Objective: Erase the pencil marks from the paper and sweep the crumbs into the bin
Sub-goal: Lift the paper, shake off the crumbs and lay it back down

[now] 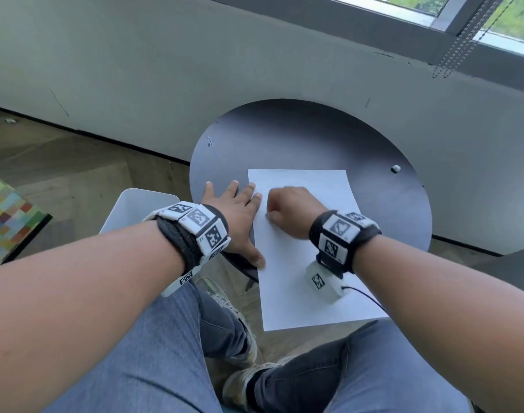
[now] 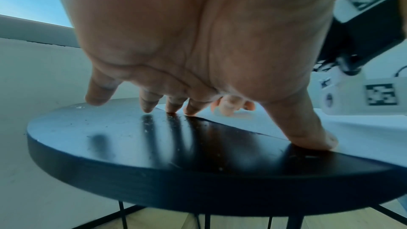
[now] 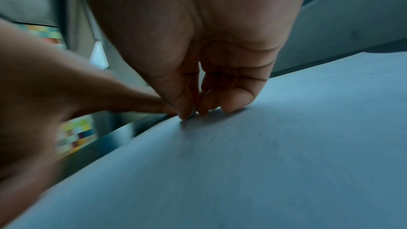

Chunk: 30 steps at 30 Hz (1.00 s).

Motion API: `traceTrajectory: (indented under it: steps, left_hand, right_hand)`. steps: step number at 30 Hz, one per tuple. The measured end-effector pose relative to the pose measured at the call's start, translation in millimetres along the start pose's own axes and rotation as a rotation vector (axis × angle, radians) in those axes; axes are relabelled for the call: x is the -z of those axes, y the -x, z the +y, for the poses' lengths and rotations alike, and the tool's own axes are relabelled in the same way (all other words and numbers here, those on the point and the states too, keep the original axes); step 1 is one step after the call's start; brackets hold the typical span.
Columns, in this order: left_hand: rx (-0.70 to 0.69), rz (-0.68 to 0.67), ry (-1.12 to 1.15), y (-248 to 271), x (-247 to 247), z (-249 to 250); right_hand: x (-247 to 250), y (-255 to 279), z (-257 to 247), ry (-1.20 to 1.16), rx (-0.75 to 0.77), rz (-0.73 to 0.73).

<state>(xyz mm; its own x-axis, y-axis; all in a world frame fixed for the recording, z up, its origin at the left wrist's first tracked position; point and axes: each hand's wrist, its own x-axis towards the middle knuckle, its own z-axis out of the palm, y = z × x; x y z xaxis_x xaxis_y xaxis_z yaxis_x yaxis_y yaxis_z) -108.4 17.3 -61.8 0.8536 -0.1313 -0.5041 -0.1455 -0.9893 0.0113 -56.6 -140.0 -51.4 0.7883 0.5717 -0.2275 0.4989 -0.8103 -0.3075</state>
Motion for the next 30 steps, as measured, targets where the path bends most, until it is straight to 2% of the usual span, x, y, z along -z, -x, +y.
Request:
traceTrajectory:
  steps: [3, 5, 9, 12, 14, 20, 22, 24, 30]
  left_hand:
    - [0.01, -0.003, 0.009, 1.4, -0.6, -1.1]
    - [0.011, 0.0, 0.019, 2.1, -1.8, -1.2]
    - [0.012, 0.007, 0.024, -1.3, -4.4, -1.9]
    - [0.017, -0.003, 0.006, -2.3, -5.1, -1.4]
    - [0.014, -0.015, 0.003, -2.6, -3.6, -0.3]
    - [0.02, -0.06, -0.018, -2.0, 4.6, 5.1]
    - [0.026, -0.068, -0.028, -1.2, 6.6, 6.6]
    - [0.036, -0.082, -0.021, -0.7, 9.0, 7.3]
    - [0.075, -0.058, 0.001, -3.0, 6.2, 21.8]
  right_hand:
    - [6.0, -21.6, 2.9, -0.037, -0.088, 0.065]
    - [4.3, -18.7, -0.7, -0.025, -0.081, 0.058]
    - [-10.1, 24.9, -12.5, 0.052, 0.115, -0.071]
    - [-17.8, 56.4, -8.8, 0.029, 0.161, -0.124]
    - [-13.6, 59.1, 2.1, 0.0, 0.113, -0.099]
    - [12.0, 26.0, 68.0, -0.051, -0.26, 0.088]
    - [13.9, 23.8, 80.8, -0.051, -0.321, 0.108]
    - [9.6, 33.2, 77.0, -0.038, -0.298, 0.107]
    - [-18.1, 108.2, 40.8, -0.053, -0.015, -0.036]
